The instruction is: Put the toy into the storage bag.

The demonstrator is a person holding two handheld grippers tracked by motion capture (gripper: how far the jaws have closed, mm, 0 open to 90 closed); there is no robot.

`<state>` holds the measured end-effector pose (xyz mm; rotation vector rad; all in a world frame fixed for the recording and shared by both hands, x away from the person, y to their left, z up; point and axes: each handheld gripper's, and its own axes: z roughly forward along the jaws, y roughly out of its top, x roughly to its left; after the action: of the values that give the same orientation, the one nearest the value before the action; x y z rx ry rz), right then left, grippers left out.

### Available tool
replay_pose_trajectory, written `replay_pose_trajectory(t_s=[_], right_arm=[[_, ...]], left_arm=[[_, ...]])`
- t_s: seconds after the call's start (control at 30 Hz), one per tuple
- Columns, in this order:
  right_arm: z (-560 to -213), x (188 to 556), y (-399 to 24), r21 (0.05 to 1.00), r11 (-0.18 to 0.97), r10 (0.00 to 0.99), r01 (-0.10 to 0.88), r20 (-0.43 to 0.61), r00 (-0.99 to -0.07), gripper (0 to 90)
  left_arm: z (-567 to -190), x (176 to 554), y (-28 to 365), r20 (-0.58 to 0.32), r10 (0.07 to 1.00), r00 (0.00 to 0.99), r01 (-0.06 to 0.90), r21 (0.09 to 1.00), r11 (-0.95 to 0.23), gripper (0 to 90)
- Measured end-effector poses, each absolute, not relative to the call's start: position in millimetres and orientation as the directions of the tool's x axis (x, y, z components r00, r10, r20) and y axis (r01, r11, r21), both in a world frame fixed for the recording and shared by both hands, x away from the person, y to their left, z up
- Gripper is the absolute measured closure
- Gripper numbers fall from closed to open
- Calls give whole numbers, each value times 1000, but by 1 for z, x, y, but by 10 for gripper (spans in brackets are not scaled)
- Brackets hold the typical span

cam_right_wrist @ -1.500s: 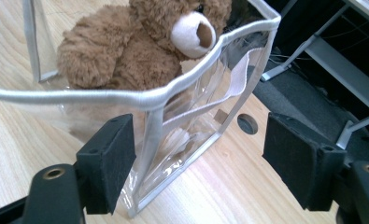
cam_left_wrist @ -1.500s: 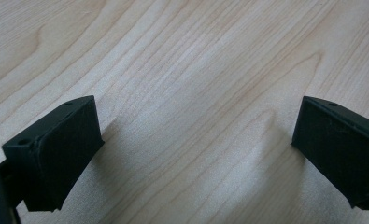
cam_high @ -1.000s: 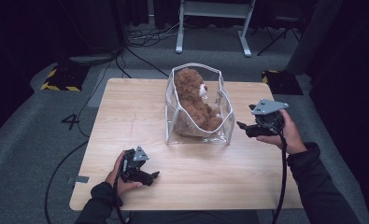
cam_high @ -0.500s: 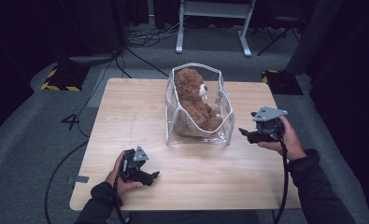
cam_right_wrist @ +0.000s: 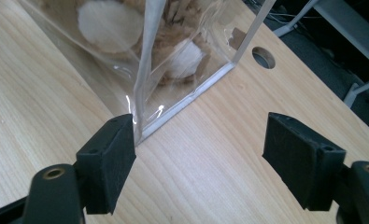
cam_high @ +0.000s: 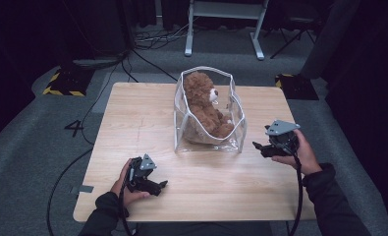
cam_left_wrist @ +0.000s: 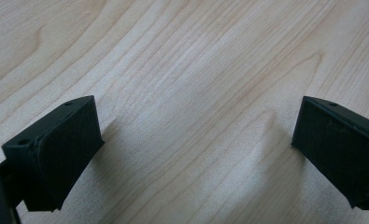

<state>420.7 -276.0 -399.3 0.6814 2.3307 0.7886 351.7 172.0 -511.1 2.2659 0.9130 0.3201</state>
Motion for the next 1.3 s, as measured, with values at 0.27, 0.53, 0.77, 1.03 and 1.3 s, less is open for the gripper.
replay_pose_trajectory(t_s=[0.27, 0.53, 0.77, 1.03, 1.3], right_arm=[[-411, 416, -280, 658, 699, 620, 280, -363, -695, 255], [-421, 413, -286, 654, 695, 625, 298, -346, -700, 251], [-431, 411, -290, 645, 692, 632, 325, -323, -704, 247], [-443, 405, -297, 627, 702, 632, 338, -329, -702, 244], [-458, 397, -303, 614, 713, 629, 340, -344, -697, 237]], left_arm=[[-511, 352, 172, -21, 688, 726, 526, 662, -534, 14], [-511, 351, 172, -17, 690, 724, 525, 662, -535, 14], [-511, 352, 172, -19, 689, 725, 526, 662, -534, 14], [-511, 352, 172, -19, 689, 725, 526, 662, -534, 14], [-511, 352, 172, -20, 689, 724, 526, 662, -534, 14]])
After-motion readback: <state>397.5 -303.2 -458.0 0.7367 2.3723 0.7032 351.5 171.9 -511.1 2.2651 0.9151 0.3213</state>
